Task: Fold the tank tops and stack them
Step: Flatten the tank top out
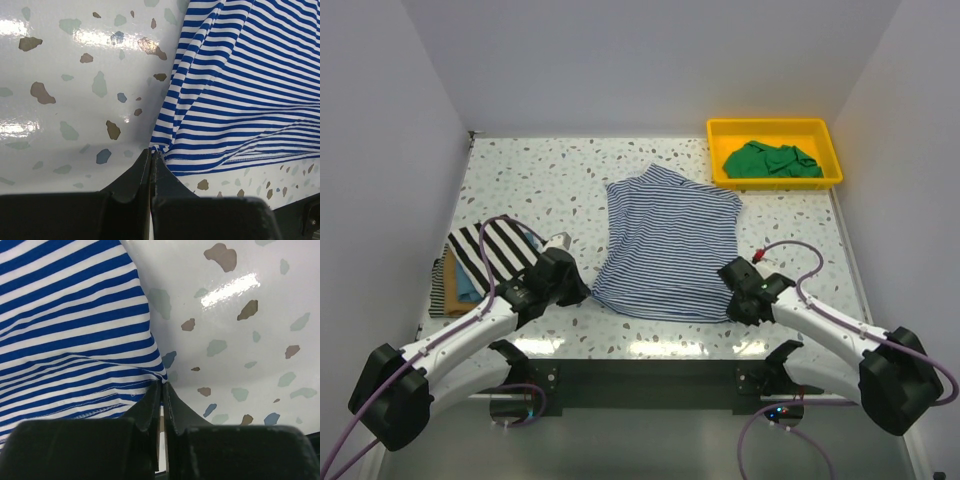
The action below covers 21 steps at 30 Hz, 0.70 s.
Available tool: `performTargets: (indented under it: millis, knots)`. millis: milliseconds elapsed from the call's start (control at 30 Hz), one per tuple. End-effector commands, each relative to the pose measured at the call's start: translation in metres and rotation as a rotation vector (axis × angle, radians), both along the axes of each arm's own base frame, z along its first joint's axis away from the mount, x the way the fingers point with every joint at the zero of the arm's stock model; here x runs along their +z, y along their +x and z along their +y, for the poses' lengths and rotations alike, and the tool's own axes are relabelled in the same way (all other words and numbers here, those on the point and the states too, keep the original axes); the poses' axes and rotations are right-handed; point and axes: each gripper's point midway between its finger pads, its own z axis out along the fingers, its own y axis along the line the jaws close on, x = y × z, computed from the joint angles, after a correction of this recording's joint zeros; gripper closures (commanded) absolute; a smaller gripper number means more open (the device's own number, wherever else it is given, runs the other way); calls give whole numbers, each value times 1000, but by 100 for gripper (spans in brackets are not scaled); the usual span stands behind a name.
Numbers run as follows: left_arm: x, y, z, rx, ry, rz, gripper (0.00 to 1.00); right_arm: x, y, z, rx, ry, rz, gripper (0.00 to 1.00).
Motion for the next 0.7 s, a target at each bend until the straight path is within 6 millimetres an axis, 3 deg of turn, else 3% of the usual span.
performTargets:
  millis: [0, 100, 200, 267, 367, 433, 500, 533, 600, 633, 667]
  knots:
    - [14, 9, -2, 7, -16, -41, 100, 2, 4, -1, -44, 16, -37, 99]
    - [22, 12, -3, 9, -14, -58, 100, 17, 7, -7, -40, -10, -65, 100]
    - [36, 18, -3, 11, -16, -87, 100, 60, 17, -15, -28, -41, -151, 100]
    - [44, 20, -4, 4, -18, -98, 100, 99, 25, -16, -13, -31, -227, 100]
    - [72, 27, -9, 0, -42, -142, 100, 148, 36, -12, 15, -3, -315, 100]
    - [103, 37, -12, 2, -64, -210, 100, 180, 44, -8, 34, 21, -372, 100]
    - [135, 45, -14, 8, -82, -271, 100, 200, 50, -7, 57, 15, -407, 100]
    - [146, 49, -12, 17, -79, -296, 100, 225, 56, -5, 59, 36, -462, 100]
    - [192, 58, -13, 15, -98, -383, 100, 254, 66, -7, 69, 16, -527, 100]
    - [212, 63, -9, 42, -93, -424, 100, 296, 72, -5, 62, 51, -621, 100]
    - [232, 65, -6, 54, -96, -453, 100, 317, 76, -5, 64, 52, -662, 100]
